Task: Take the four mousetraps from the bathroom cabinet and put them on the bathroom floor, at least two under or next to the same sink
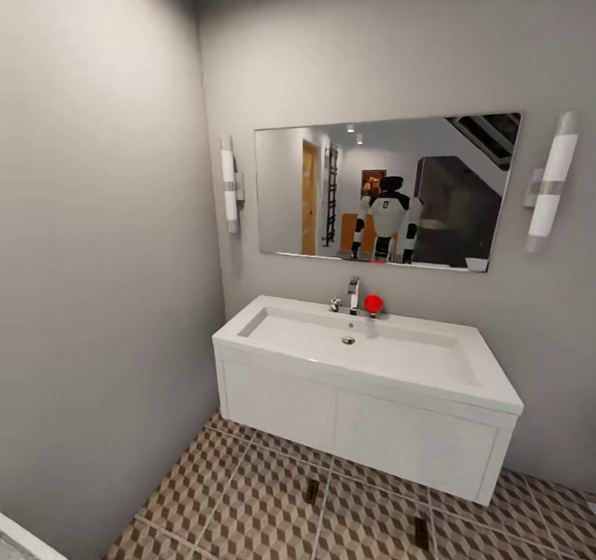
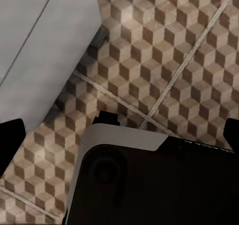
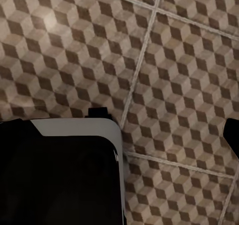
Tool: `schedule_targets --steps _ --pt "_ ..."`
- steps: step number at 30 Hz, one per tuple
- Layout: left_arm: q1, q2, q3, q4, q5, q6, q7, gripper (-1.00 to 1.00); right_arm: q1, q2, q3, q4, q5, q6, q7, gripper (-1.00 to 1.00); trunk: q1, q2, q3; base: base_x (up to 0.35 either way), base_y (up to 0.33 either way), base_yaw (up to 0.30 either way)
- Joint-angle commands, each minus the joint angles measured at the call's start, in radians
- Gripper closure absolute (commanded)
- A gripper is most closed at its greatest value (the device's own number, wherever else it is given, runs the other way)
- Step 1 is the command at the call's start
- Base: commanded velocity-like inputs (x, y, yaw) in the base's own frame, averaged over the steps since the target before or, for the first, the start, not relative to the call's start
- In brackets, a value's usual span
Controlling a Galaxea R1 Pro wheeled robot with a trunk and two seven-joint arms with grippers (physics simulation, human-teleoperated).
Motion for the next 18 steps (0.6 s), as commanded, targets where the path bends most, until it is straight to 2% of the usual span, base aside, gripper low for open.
schedule_targets --steps 1,18 --pt "-0.001 0.0 0.005 0.001 0.002 -0.003 0.001 -1.0 -0.001 0.0 -0.003 0.002 0.003 -0.004 -0.002 -1.0 0.0 -0.001 -0.002 0.0 0.0 0.278" --pt "-0.001 0.0 0.005 0.001 0.001 -0.003 0.0 -1.0 -0.001 0.0 -0.002 0.002 0.003 -0.004 -0.001 -1.0 0.0 -0.001 -0.002 0.0 0.0 0.278"
